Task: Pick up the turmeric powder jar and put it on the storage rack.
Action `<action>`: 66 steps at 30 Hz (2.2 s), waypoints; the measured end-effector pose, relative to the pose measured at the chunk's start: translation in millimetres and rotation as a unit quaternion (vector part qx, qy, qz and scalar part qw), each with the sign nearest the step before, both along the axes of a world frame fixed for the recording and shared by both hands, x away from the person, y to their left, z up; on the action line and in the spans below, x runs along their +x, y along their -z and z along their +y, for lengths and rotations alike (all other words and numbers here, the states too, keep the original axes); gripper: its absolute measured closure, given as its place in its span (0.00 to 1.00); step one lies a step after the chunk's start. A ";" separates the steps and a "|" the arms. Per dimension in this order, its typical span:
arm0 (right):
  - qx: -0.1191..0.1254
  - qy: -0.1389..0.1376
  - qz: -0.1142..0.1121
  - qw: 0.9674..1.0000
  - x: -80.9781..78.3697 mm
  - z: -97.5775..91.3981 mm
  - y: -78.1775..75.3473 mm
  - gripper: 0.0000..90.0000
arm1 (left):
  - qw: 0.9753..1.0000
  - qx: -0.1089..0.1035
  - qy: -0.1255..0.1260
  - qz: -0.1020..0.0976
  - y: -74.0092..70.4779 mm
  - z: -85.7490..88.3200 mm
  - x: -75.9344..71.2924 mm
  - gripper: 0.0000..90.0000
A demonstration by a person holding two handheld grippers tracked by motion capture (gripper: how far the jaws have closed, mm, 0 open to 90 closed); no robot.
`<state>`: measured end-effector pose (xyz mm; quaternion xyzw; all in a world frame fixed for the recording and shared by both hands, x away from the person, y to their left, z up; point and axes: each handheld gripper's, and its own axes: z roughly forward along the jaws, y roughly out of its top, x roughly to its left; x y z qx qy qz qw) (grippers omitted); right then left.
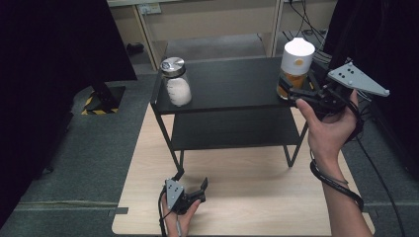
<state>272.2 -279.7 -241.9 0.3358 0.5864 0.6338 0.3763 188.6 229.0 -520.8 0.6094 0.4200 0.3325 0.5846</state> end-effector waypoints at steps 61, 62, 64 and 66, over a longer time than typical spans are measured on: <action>0.003 -0.048 -0.001 0.999 -36.1 -24.5 53.4 0.02 | 1.000 0.000 0.000 -0.001 0.4 0.1 -0.3 0.06; 0.003 -0.048 -0.001 0.999 -36.4 -24.6 54.6 0.02 | 1.000 0.000 0.000 -0.001 0.4 0.1 -0.4 0.06; 0.002 -0.048 0.000 0.999 -37.5 -25.0 57.6 0.02 | 1.000 0.000 0.000 -0.002 0.5 0.1 -0.4 0.06; -0.001 -0.049 0.001 0.999 -38.3 -25.2 59.8 0.02 | 1.000 0.000 0.000 -0.001 0.5 0.1 -0.4 0.06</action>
